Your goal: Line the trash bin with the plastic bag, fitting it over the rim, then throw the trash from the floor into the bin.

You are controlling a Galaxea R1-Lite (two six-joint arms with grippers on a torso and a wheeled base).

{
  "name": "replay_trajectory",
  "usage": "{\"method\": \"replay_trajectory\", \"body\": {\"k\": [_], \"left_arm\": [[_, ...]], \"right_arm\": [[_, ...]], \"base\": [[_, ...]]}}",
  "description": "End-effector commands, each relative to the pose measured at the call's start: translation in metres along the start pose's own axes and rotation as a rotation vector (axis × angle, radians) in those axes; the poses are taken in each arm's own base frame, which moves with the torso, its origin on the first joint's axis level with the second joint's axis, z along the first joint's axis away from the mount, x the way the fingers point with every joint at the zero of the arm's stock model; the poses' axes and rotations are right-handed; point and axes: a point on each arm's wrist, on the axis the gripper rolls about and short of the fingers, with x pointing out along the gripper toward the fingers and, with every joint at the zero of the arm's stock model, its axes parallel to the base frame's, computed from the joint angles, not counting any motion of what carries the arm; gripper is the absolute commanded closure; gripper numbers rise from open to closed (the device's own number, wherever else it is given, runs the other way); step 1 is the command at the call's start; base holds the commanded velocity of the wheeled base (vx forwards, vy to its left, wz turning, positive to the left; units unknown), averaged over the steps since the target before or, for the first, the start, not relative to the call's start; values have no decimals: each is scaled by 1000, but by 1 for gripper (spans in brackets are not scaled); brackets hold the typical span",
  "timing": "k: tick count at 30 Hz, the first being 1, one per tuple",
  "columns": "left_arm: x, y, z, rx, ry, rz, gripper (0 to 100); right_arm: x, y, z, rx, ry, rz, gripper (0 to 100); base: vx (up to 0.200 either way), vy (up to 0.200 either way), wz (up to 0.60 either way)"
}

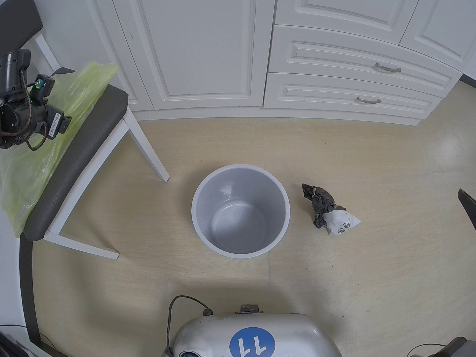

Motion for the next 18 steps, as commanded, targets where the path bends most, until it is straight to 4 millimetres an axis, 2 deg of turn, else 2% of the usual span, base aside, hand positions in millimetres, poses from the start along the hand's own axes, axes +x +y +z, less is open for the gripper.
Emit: {"method": "replay_trajectory", "body": {"k": [1, 6, 11, 18], "left_arm": [[0, -2, -2, 10, 6, -7, 0], [-4, -8, -2, 27, 3, -23, 0], [-4, -24, 5, 60, -4, -43, 0], [17, -33, 10, 166, -43, 116, 0]], "right_arm": [[0, 0, 0, -1, 2, 1, 0], [0, 0, 0, -1, 0, 1, 0], [-1, 0, 0, -1, -6, 1, 0], [-3, 0, 1, -2, -12, 1, 0]], "base": [[0, 0, 0], [0, 0, 0], [0, 0, 0], [0, 0, 0]]}}
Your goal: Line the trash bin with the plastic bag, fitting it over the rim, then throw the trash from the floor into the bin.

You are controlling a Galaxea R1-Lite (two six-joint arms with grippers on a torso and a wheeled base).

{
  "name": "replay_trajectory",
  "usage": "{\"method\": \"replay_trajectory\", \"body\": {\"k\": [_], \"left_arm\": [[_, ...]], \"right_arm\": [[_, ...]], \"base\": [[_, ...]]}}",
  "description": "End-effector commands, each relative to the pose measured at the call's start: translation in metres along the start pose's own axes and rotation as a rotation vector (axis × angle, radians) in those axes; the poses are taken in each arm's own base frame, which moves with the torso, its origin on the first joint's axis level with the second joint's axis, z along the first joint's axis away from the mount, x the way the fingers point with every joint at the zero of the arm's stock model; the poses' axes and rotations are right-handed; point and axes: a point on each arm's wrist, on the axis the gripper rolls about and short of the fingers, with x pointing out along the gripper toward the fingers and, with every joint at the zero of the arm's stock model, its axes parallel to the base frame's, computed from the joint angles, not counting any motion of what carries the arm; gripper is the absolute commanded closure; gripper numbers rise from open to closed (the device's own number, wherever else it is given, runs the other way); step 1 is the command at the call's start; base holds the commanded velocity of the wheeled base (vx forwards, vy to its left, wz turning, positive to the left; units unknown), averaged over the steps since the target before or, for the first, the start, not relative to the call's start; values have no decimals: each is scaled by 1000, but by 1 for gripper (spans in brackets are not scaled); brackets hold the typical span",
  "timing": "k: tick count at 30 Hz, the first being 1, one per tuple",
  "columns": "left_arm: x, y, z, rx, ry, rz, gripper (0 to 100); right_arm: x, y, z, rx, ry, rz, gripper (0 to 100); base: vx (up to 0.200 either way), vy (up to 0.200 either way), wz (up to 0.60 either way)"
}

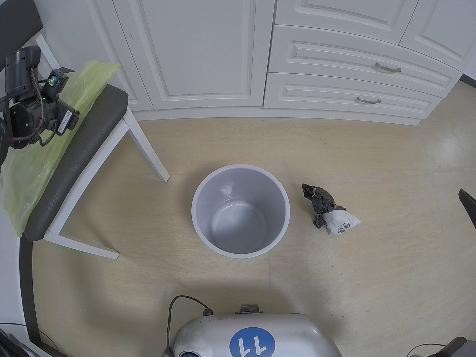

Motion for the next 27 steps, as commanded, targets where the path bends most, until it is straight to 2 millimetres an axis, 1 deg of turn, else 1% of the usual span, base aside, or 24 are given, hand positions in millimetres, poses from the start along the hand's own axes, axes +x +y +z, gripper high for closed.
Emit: {"method": "replay_trajectory", "body": {"k": [1, 5, 14, 17, 20, 21, 27], "left_arm": [[18, -15, -3, 68, 7, 59, 0], [23, -19, -4, 96, -7, 104, 0], [26, -24, -10, 112, 2, 96, 0], [35, -29, -16, 143, 32, 91, 0], [39, -28, -23, 148, 53, 100, 0], [41, -27, -26, 149, 62, 102, 100], [47, -30, -29, 145, 68, 107, 100]], "right_arm": [[-1, 0, 0, 0, -3, 1, 0], [-1, 0, 0, -1, -5, 1, 0], [-2, 0, 0, -1, -9, 1, 0], [-5, 1, 1, -2, -18, 10, 0], [-5, 2, 1, -3, -20, 35, 0], [-5, 2, 1, -3, -20, 43, 0], [-5, 2, -1, -2, -11, 46, 0]], "base": [[0, 0, 0], [0, 0, 0], [0, 0, 0], [0, 0, 0], [0, 0, 0], [0, 0, 0], [0, 0, 0]]}}
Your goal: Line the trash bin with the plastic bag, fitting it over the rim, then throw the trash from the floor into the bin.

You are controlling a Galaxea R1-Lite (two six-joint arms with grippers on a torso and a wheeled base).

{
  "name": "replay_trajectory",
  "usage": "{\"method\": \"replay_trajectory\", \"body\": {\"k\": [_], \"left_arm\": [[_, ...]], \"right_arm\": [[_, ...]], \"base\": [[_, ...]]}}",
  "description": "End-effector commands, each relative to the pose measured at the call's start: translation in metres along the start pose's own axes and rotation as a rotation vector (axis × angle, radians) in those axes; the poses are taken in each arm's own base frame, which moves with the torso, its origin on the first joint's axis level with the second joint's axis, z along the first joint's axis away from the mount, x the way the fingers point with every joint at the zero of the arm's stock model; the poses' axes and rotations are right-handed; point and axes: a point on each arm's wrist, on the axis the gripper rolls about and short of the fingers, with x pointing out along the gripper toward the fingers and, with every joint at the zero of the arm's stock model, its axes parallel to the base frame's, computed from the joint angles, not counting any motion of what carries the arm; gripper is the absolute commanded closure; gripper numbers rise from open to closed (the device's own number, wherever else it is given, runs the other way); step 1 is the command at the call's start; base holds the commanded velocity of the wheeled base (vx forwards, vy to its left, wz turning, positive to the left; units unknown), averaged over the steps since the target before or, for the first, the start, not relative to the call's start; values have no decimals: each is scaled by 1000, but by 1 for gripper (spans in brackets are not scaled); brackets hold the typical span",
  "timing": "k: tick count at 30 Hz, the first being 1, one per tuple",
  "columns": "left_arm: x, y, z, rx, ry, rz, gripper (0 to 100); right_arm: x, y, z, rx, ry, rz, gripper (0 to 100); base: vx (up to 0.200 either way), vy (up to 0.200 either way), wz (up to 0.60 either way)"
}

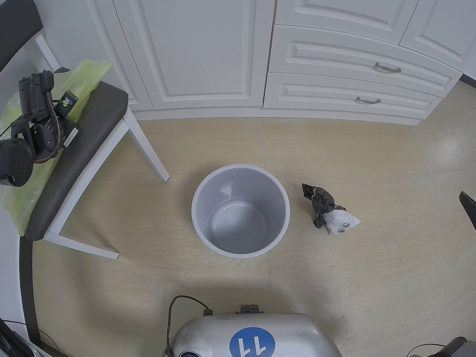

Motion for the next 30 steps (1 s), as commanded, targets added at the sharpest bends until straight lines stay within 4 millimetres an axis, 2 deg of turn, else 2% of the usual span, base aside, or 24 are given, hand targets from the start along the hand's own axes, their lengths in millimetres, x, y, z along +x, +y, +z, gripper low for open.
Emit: {"method": "replay_trajectory", "body": {"k": [1, 8, 10, 15, 17, 20, 21, 22, 26, 30], "left_arm": [[5, -5, -3, 3, 10, -3, 100], [-4, 1, -4, -28, -21, 12, 100], [-18, 8, -5, -114, -58, 37, 100], [-66, 6, -24, -402, -82, -19, 100], [-72, 6, -28, -441, -81, -24, 100], [-97, 13, -44, -614, -83, -30, 100], [-97, 13, -44, -614, -83, -30, 100], [-106, 15, -51, -697, -77, -35, 100], [-123, 17, -65, -851, -90, -81, 100], [-129, 22, -77, -905, -111, -119, 100]], "right_arm": [[-1, 0, -1, -1, -2, 2, 0], [-3, 0, 0, -2, -9, -1, 0], [-3, 0, -3, -2, -1, 0, 0], [-6, 1, -7, -72, 2, 0, 0], [-6, 1, -8, -80, 4, 2, 0], [-5, 0, -12, -80, 22, 1, 0], [-5, 0, -12, -80, 22, 1, 0], [-4, 0, -14, -80, 32, -1, 0], [0, -1, -19, -73, 64, -1, 0], [1, -1, -23, -70, 84, -2, 0]], "base": [[0, 0, 0], [0, 0, 0], [0, 0, 0], [0, 0, 0], [0, 0, 0], [0, 0, 0], [0, 0, 0], [0, 0, 0], [0, 0, 0], [0, 0, 0]]}}
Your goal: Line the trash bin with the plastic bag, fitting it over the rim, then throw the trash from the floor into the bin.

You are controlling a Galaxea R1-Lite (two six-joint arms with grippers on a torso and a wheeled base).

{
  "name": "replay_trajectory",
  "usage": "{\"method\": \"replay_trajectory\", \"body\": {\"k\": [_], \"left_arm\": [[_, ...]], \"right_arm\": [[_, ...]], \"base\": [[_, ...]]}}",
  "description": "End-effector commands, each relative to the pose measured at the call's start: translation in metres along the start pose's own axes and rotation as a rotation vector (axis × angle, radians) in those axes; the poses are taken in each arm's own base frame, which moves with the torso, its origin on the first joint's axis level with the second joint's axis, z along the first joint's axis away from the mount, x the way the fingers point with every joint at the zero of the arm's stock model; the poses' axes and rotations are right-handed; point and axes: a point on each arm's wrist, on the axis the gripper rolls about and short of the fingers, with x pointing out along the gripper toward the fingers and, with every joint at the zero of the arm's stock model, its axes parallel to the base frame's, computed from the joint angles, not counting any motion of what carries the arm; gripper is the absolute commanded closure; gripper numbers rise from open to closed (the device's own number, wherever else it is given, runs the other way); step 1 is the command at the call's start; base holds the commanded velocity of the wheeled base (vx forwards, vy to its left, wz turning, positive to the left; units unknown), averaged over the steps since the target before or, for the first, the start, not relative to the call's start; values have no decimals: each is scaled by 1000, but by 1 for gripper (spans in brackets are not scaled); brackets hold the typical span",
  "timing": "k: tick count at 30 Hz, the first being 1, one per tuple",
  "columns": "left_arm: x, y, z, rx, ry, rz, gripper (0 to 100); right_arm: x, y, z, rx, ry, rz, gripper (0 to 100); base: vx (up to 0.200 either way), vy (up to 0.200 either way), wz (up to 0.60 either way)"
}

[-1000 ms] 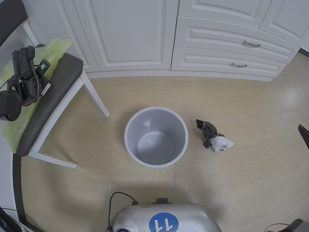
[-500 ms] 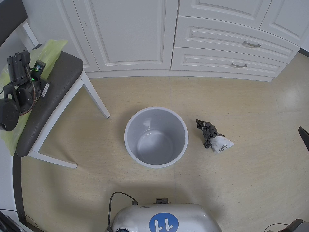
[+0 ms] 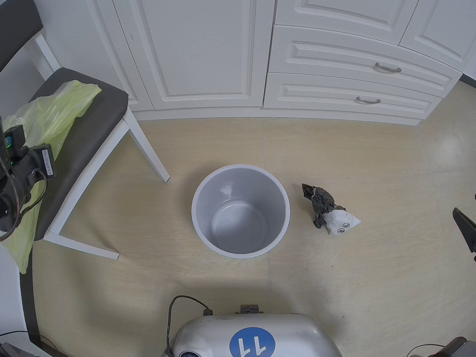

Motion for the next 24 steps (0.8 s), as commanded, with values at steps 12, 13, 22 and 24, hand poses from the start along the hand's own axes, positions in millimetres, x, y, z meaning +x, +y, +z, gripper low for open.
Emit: {"method": "replay_trajectory", "body": {"k": [12, 13, 22, 24], "left_arm": [[-72, 43, 1, -203, -138, -72, 100], [-76, 43, 0, -206, -144, -80, 100], [-86, 38, 10, -223, -191, -209, 100], [-88, 37, 12, -241, -203, -234, 100]], "right_arm": [[9, -1, -9, -27, 62, 12, 0], [9, 0, -9, -31, 63, 15, 0], [38, 13, -14, -37, 159, 186, 0], [55, 20, -11, -40, 182, 224, 0]], "base": [[0, 0, 0], [0, 0, 0], [0, 0, 0], [0, 0, 0]]}}
